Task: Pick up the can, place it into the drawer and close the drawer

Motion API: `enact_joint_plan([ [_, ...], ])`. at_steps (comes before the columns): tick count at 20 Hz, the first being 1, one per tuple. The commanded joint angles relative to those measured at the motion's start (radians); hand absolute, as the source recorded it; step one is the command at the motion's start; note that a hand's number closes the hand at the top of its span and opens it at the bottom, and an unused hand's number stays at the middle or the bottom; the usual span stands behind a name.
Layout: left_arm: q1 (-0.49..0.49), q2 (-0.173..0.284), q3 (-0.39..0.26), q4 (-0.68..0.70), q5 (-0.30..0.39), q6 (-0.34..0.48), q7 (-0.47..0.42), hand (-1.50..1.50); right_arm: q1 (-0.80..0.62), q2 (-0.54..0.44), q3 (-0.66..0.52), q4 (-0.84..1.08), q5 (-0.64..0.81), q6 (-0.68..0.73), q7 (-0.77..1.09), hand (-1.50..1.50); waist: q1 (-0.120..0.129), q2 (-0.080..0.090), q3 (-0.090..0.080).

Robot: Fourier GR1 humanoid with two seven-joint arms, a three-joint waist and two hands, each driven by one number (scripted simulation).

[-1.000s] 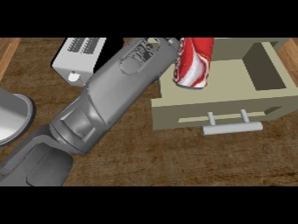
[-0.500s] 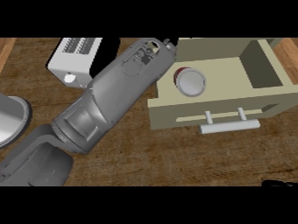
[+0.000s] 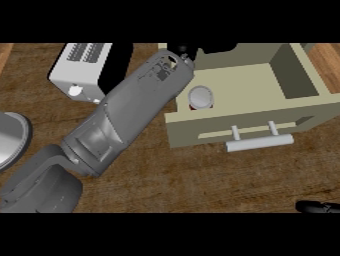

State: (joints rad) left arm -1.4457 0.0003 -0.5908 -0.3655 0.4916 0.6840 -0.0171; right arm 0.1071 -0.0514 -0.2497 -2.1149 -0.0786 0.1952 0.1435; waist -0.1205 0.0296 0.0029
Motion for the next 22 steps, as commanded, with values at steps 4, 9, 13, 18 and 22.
enact_joint_plan([
  [4, 0.033, 0.000, -0.018, 0.028, 0.031, 0.055, -0.053, -1.50, -0.011, -0.014, -0.017, 0.005, -0.017, 0.007, -0.005, -1.50, -0.005, 0.003, 0.000],
  [9, 0.039, 0.000, -0.004, 0.039, 0.060, 0.078, -0.104, -1.50, -0.011, -0.007, 0.008, -0.036, -0.017, 0.005, 0.027, -1.50, -0.017, 0.009, -0.001],
  [13, 0.021, 0.000, -0.037, -0.018, 0.092, 0.110, -0.041, -1.50, -0.052, -0.047, -0.004, -0.037, 0.076, -0.013, -0.011, -1.50, -0.004, 0.000, -0.001],
  [18, 0.042, 0.000, -0.010, -0.013, 0.134, 0.105, -0.094, -1.50, -0.030, -0.078, 0.066, -0.116, 0.233, -0.002, -0.063, -1.50, -0.010, 0.006, -0.002],
  [22, 0.008, 0.000, -0.007, -0.042, 0.176, 0.110, -0.054, -1.50, -0.046, -0.126, 0.071, -0.136, 0.285, 0.015, -0.062, -1.50, 0.011, -0.006, -0.002],
])
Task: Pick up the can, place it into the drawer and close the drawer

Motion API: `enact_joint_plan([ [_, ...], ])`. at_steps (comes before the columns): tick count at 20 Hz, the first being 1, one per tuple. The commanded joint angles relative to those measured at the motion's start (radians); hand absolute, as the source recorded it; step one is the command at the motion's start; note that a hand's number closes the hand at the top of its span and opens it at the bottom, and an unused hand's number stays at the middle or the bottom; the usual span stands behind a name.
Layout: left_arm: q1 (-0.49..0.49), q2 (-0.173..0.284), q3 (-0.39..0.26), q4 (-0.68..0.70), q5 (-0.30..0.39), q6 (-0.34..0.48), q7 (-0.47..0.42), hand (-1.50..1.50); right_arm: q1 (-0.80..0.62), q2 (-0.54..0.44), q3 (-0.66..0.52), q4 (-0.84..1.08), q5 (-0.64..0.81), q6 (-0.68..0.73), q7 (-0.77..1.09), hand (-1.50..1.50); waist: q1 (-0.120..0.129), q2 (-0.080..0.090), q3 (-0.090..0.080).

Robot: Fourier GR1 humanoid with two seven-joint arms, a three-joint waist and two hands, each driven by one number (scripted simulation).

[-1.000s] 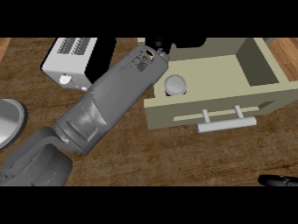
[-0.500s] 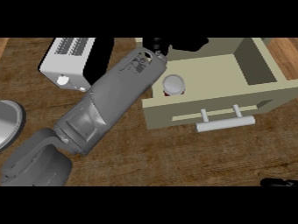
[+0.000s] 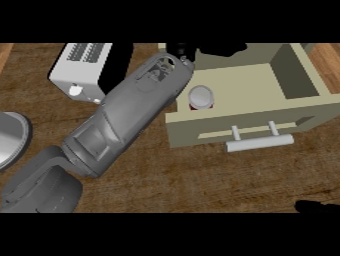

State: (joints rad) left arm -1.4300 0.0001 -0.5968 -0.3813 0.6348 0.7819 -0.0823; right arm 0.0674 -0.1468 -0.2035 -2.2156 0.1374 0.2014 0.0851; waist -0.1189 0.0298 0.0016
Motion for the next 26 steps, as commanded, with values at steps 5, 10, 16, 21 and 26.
enact_joint_plan([
  [5, -0.010, 0.000, 0.007, -0.048, 0.062, 0.036, -0.027, -1.50, -0.042, -0.046, 0.088, 0.061, 0.264, -0.031, -0.101, -1.50, 0.050, -0.008, 0.000],
  [10, -0.018, 0.000, 0.004, -0.043, 0.066, 0.051, -0.057, -1.50, -0.037, -0.094, 0.180, 0.049, 0.475, -0.043, -0.087, -1.50, 0.061, -0.013, -0.001],
  [16, -0.010, 0.000, -0.004, -0.067, 0.066, 0.048, -0.031, -1.50, -0.109, -0.140, 0.229, 0.218, 0.672, -0.093, -0.114, -1.50, 0.091, -0.018, -0.001],
  [21, -0.039, 0.008, 0.019, -0.076, 0.036, 0.044, 0.019, -1.50, -0.150, -0.094, 0.329, 0.389, 0.865, -0.181, -0.087, -1.50, 0.123, -0.025, -0.001],
  [26, 0.093, 0.099, 0.014, -0.176, 0.007, 0.014, 0.022, -1.50, -0.144, -0.027, 0.327, 0.536, 0.924, -0.352, -0.131, -1.50, 0.138, -0.032, -0.001],
])
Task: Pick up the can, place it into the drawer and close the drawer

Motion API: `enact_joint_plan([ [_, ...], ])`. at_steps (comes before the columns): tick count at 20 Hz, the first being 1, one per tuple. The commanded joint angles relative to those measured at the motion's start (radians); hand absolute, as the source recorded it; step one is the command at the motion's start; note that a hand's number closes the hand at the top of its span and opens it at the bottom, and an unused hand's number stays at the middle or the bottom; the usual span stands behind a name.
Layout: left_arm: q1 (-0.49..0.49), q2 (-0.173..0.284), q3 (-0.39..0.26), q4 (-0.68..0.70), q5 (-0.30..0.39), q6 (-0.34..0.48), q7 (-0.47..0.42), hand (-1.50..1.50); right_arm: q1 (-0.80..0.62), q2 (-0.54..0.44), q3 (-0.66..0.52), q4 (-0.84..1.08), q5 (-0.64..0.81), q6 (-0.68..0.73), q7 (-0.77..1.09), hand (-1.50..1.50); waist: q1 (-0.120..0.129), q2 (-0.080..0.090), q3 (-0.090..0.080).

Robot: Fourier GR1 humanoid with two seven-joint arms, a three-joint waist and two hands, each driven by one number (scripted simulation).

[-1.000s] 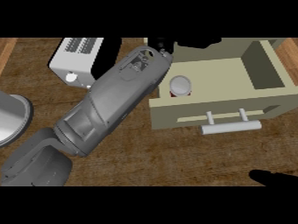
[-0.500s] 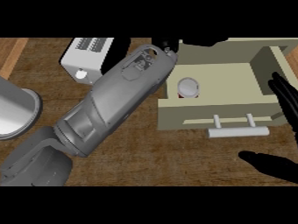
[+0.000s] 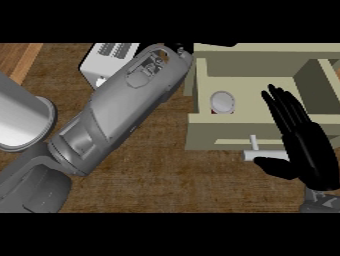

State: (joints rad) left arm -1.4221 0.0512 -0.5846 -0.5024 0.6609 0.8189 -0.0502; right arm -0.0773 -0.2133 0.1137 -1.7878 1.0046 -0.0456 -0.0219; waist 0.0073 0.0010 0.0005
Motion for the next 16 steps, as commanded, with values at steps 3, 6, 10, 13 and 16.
enact_joint_plan([
  [3, 0.066, 0.074, -0.035, -0.145, -0.049, 0.022, 0.097, -1.50, -0.112, 0.053, -0.055, 0.283, 0.044, -0.170, -0.047, -1.50, 0.034, -0.008, 0.000],
  [6, 0.147, 0.143, -0.025, -0.221, -0.067, -0.008, 0.104, -1.50, -0.165, 0.058, -0.047, 0.332, 0.071, -0.152, -0.025, -1.50, 0.021, -0.006, -0.001],
  [10, 0.164, 0.216, -0.045, -0.318, -0.085, -0.013, 0.182, -1.50, -0.204, 0.092, -0.069, 0.494, 0.112, -0.275, -0.050, -1.50, 0.040, -0.008, 0.000],
  [13, 0.135, 0.246, -0.029, -0.346, -0.085, -0.027, 0.233, -1.50, -0.330, 0.042, -0.143, 0.640, 0.089, -0.288, -0.088, -1.50, 0.040, -0.001, 0.001],
  [16, 0.158, 0.295, -0.028, -0.402, -0.093, -0.022, 0.274, -1.50, -0.340, 0.066, -0.135, 0.736, 0.152, -0.369, -0.081, -1.50, 0.044, -0.001, 0.001],
])
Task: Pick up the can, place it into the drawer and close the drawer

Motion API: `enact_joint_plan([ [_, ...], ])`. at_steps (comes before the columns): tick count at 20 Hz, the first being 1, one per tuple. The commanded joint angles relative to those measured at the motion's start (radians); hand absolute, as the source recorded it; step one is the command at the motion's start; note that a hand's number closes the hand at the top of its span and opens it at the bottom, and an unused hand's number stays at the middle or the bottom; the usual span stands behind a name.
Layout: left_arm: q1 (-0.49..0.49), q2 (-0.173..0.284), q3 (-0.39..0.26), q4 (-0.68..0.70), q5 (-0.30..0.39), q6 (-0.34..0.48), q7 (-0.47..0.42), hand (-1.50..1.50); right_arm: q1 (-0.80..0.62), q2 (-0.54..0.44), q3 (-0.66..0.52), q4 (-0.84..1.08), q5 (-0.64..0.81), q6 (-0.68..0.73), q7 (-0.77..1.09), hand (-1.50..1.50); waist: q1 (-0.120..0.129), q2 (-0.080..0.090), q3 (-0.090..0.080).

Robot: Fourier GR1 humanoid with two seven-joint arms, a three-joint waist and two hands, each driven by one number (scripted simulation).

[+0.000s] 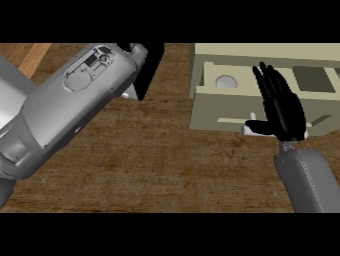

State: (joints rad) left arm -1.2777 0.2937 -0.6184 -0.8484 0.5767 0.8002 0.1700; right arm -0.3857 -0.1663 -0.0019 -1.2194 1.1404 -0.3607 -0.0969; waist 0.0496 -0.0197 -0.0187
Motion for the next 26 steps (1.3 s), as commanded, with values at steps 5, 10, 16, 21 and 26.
enact_joint_plan([
  [5, 0.062, 0.093, -0.014, -0.146, -0.028, -0.004, 0.099, -1.50, -0.147, 0.036, -0.047, 0.310, 0.071, -0.135, 0.017, -1.50, 0.015, 0.021, 0.020],
  [10, 0.127, 0.133, -0.014, -0.210, -0.044, -0.002, 0.108, -1.50, -0.259, 0.033, -0.113, 0.479, 0.064, -0.267, -0.011, -1.50, 0.025, 0.031, 0.021],
  [16, 0.234, 0.178, -0.005, -0.311, -0.051, -0.025, 0.105, -1.50, -0.427, -0.003, -0.160, 0.631, 0.071, -0.296, -0.008, -1.50, 0.027, 0.033, 0.020],
  [21, 0.305, 0.205, -0.006, -0.407, -0.078, -0.005, 0.110, -1.50, -0.517, -0.032, -0.206, 0.782, 0.059, -0.381, -0.055, -1.50, 0.032, 0.037, 0.021],
  [26, 0.337, 0.218, 0.012, -0.414, -0.086, -0.031, 0.088, -1.50, -0.647, -0.045, -0.218, 0.872, 0.079, -0.359, -0.004, -1.50, 0.045, 0.048, 0.021],
])
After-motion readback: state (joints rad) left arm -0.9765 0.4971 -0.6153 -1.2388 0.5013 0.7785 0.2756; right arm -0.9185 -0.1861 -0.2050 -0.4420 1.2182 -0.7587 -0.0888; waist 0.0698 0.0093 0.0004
